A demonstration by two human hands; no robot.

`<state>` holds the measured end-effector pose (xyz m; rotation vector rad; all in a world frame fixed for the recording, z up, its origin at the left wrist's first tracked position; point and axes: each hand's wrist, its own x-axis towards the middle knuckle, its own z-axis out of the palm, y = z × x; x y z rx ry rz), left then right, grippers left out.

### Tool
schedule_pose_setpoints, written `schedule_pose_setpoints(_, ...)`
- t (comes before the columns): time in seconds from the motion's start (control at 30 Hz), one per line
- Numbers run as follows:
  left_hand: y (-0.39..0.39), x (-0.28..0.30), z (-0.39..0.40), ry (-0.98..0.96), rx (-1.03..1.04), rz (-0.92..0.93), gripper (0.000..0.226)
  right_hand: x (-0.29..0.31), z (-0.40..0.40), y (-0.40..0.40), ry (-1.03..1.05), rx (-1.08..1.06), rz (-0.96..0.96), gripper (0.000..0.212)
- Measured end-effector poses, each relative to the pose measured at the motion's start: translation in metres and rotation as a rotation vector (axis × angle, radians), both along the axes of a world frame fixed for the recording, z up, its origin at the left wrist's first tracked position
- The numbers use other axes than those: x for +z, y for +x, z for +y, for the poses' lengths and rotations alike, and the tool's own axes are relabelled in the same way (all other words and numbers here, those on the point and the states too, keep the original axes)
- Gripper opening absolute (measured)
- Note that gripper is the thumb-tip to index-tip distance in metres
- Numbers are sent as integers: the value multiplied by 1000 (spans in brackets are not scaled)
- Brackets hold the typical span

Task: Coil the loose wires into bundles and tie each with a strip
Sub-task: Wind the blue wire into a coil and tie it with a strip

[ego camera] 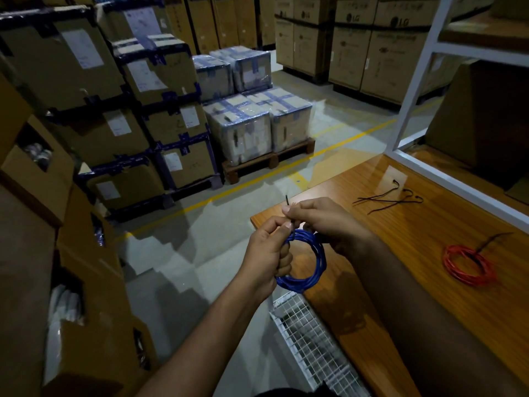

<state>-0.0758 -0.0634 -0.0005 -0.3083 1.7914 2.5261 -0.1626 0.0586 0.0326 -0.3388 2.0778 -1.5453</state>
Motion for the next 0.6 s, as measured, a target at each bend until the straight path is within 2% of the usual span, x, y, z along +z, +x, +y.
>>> schedule_pose_setpoints(0.07,3,1,0,7,-7,-9,18,-3,0,0,-45,3,18,32)
schedule_pose_setpoints(0.13,6,0,1,58,-7,-42,18,-5,-4,-1,-78,-51,115,25)
schedule_pose_setpoints(0.27,8,6,-1,193,-15,-129,24,-11,-15,-4,92,-105,560,24)
schedule_pose_setpoints(0.37,10,8,-8,220,-5,-170,25,-2,-23,2,131,-118,794,23)
schedule_pose_setpoints(0.5,12,7,-18,174,23,-171,25,17,-29,19,13,-91,977,20)
schedule_pose_setpoints(0.6,14,15,-22,153,-35,-128,26,9,-29,9,71,-202,984,25)
